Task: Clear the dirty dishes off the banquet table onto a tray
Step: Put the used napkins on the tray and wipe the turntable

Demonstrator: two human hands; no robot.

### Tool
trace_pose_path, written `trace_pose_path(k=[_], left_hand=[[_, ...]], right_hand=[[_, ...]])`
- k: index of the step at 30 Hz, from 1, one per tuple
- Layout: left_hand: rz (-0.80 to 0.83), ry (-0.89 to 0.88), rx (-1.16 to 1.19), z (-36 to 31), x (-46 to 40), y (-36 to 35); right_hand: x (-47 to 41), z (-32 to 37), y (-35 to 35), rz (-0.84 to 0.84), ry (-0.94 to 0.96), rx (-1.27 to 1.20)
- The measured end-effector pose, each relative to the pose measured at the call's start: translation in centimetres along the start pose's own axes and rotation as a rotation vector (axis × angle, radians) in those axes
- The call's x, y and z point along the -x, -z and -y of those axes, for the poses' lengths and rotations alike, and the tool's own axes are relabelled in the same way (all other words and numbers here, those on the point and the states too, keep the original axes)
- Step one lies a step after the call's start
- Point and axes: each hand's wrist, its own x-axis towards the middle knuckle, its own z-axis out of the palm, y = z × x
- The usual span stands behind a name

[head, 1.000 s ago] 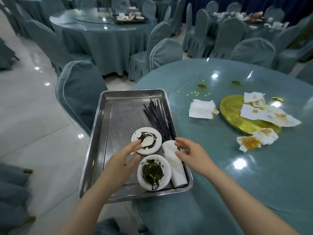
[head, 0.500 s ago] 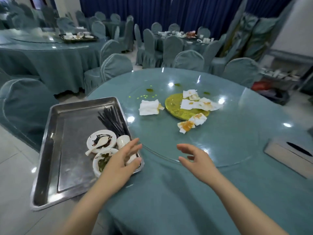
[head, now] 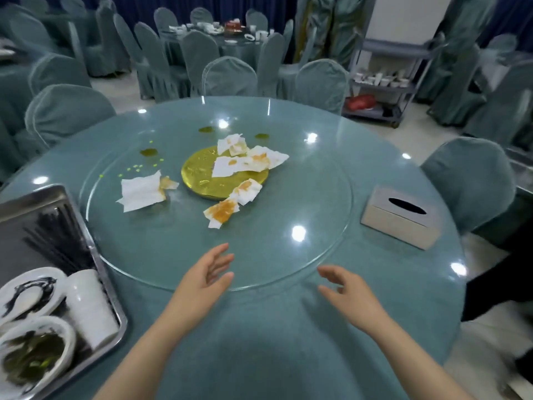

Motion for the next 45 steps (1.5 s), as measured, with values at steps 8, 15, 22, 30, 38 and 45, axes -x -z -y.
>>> trace_pose_path(k=[8,15,22,30,38,45], left_hand=[[-0.074,0.096,-0.032,0.8,-6.3,-2.3],[-0.145,0.11,-0.04,1.6,-10.6,0.6],[-0.196,0.203,-0.063,5.5,-15.6,4.8],[-0.196,0.251,-0.036,11.2,-21.5,9.0],[-0.171,0.282,-0.544,15.3,-23.2,13.6],[0.2,0.514,-1.047,16.3,-23.0,13.8]], right_hand=[[-8.9,-1.8,0.3,0.067,0.029,0.114],[-15.8,1.4,-2.3,0.132,0.075,0.189],[-23.3,6.3,-7.1,0.185,0.121,0.244],[-31.9,8.6,-11.9,0.173,0.097,0.241],[-36.2,9.8,-16.4,0.233,0.115,0.562],[-34.1,8.8,-16.6,0.14,0.198,0.384]])
